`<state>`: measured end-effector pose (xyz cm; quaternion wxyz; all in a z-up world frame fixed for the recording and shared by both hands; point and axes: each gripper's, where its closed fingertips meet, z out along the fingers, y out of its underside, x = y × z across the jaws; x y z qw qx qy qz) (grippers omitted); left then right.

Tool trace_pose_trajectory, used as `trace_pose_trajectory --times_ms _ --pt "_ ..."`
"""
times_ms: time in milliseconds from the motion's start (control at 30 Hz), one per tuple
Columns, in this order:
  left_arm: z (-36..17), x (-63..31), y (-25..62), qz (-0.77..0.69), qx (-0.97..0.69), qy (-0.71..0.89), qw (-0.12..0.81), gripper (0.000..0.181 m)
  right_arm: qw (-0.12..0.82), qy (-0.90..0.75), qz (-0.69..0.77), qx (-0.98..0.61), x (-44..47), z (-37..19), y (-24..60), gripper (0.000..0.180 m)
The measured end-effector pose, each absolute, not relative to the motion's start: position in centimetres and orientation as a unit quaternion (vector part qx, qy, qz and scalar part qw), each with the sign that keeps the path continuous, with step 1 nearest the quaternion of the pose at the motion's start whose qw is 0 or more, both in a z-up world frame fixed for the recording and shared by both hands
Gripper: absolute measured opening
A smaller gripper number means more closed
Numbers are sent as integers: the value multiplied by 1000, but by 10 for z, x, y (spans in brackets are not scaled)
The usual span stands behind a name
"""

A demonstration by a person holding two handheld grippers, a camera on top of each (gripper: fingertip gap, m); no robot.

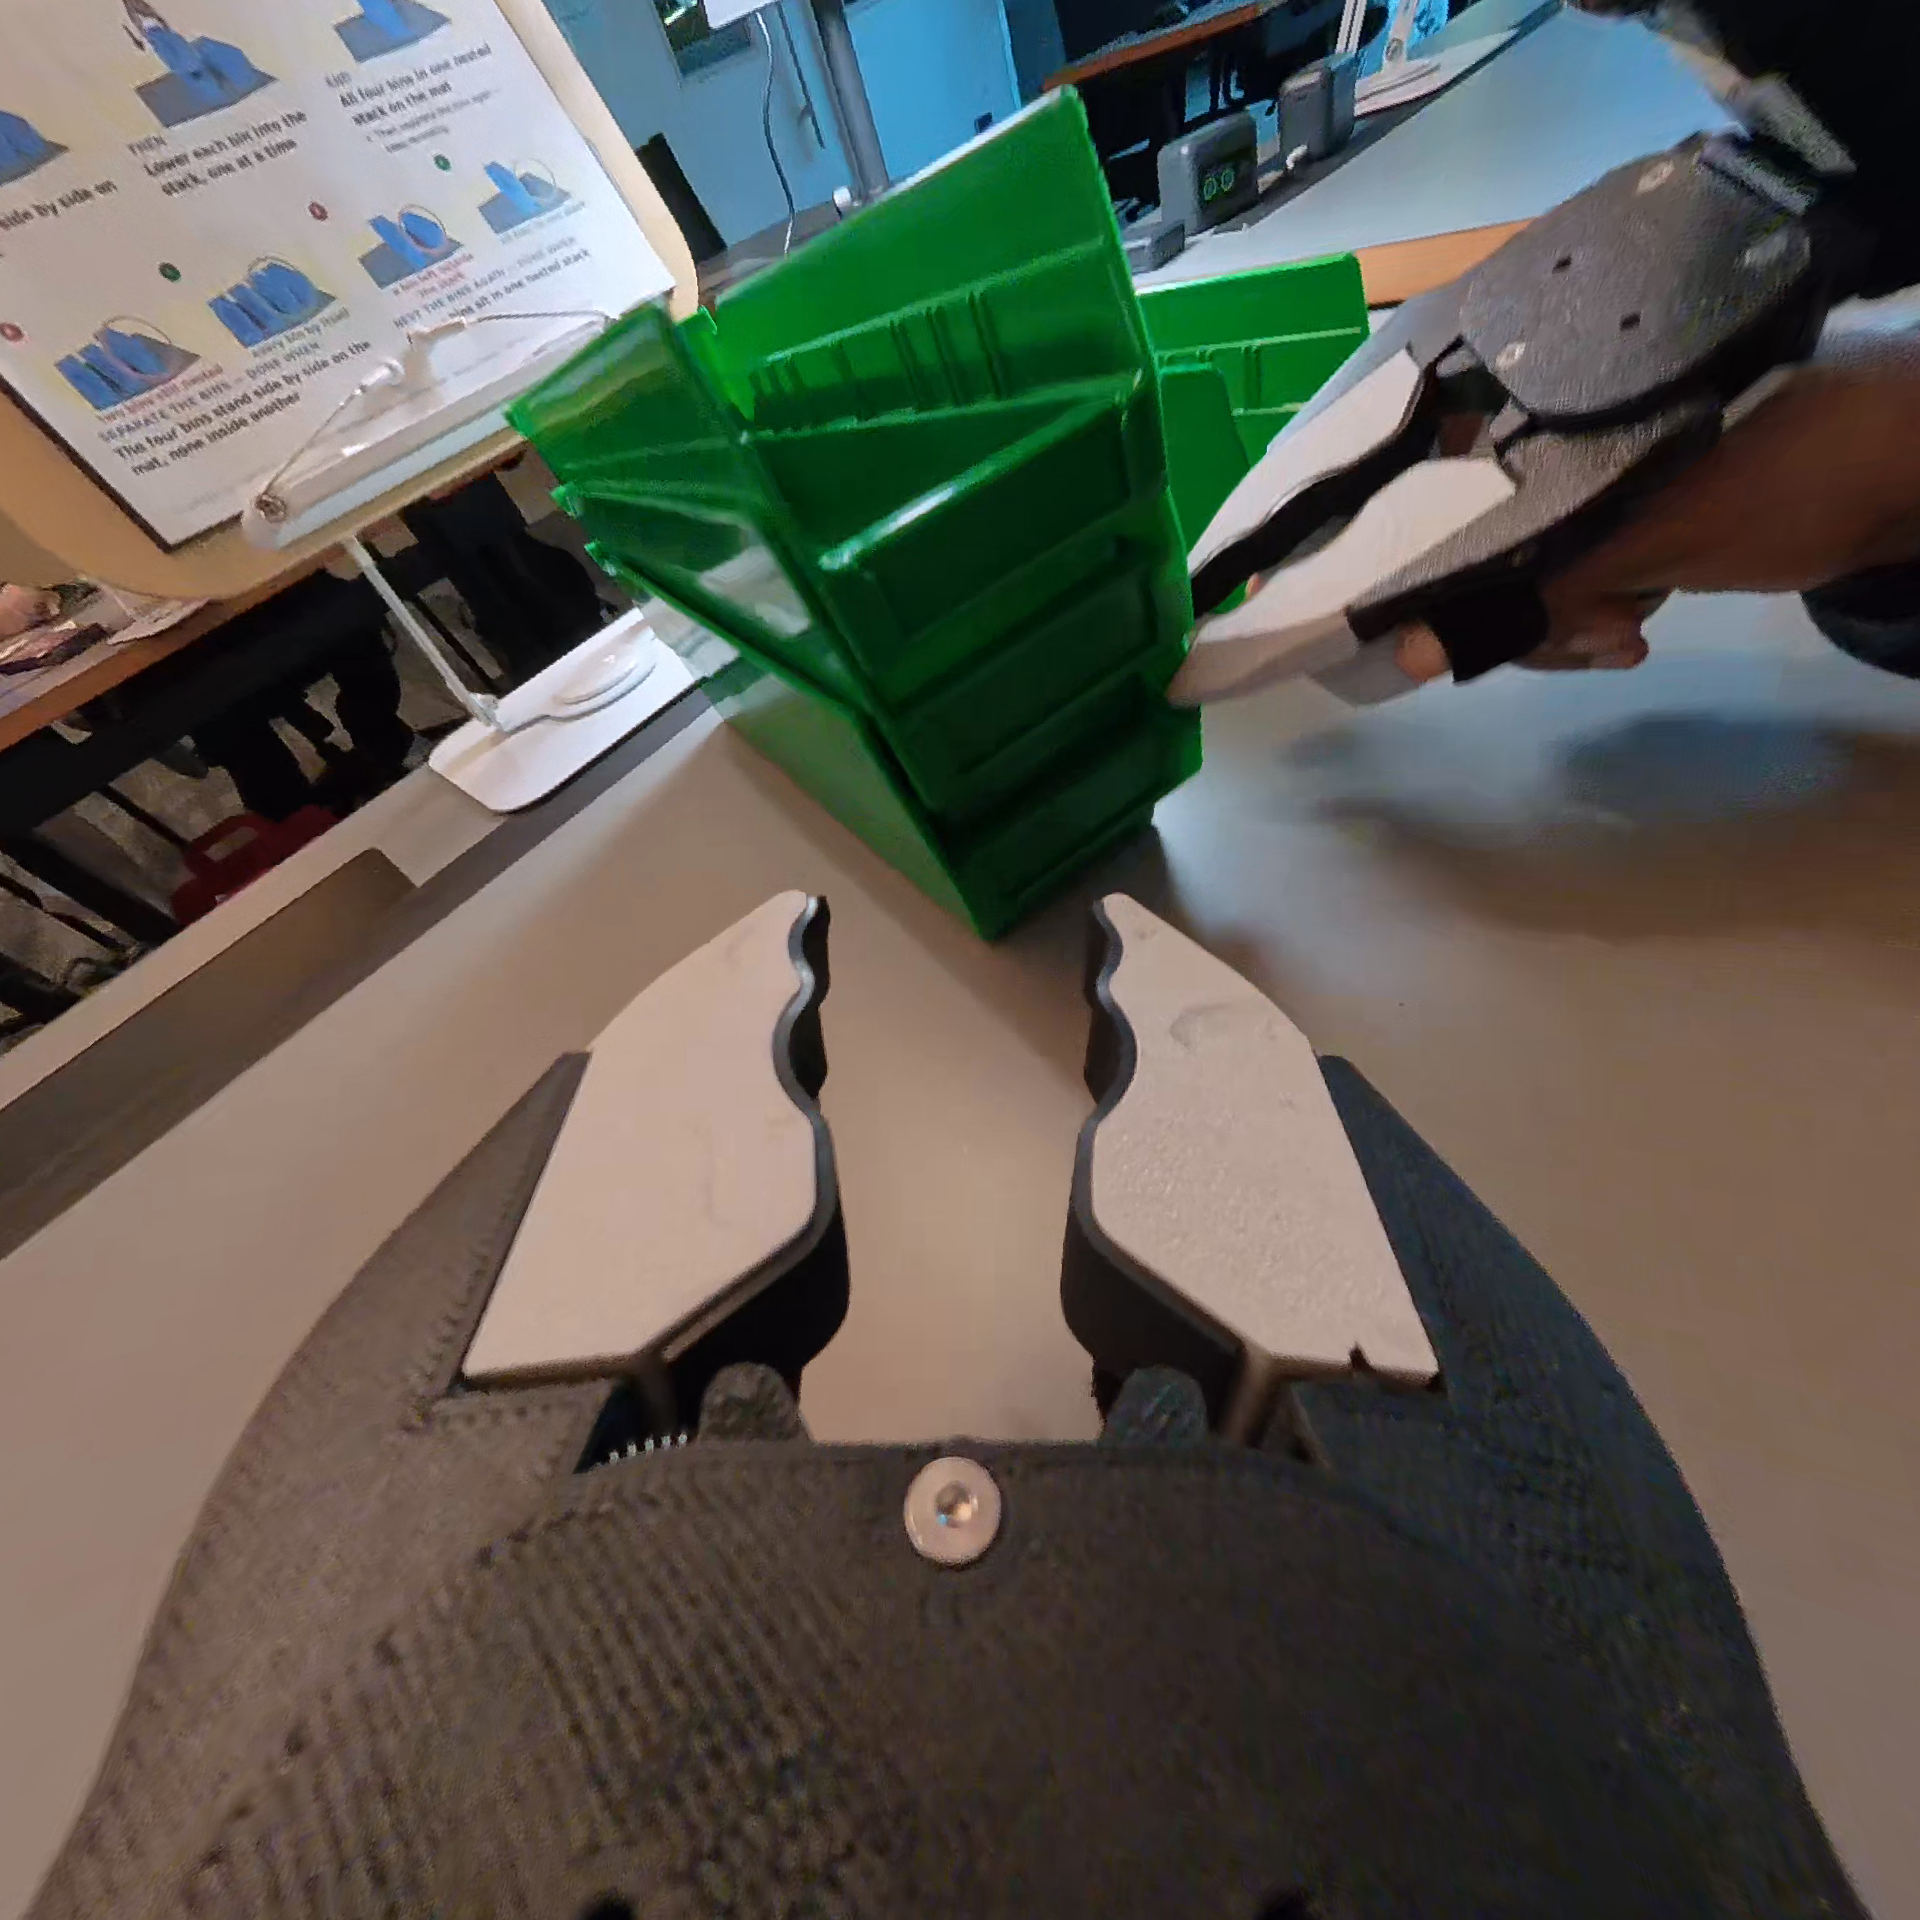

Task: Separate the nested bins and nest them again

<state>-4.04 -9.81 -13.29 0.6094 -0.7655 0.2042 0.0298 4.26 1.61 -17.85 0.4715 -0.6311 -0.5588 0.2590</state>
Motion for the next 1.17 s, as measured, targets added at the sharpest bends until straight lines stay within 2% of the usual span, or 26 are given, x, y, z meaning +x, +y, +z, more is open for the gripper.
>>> trace_pose_trajectory --times_ms 100,400,500,600,700,833,1000,1167 --pt "-140 -42 -102 24 -770 202 605 45 494 -536 215 -650 60 -179 38 7" --pt "-119 -6 -83 55 -746 278 602 45 487 -541 217 -650 68 -182 45 9" --pt "-110 11 -69 81 -748 342 563 39 486 -547 237 -639 70 -169 37 21" --pt "-97 28 -47 102 -746 396 526 39 504 -531 266 -627 83 -144 25 48" --pt "-78 44 -19 134 -732 434 507 40 511 -504 289 -633 108 -129 15 65" --pt "-95 55 11 185 -758 498 379 51 513 -482 296 -646 146 -132 6 72" --pt "-135 41 37 236 -789 526 214 46 523 -458 315 -646 180 -138 -9 69" --pt "-139 46 36 157 -827 513 169 32 530 -433 336 -647 189 -141 -10 67"
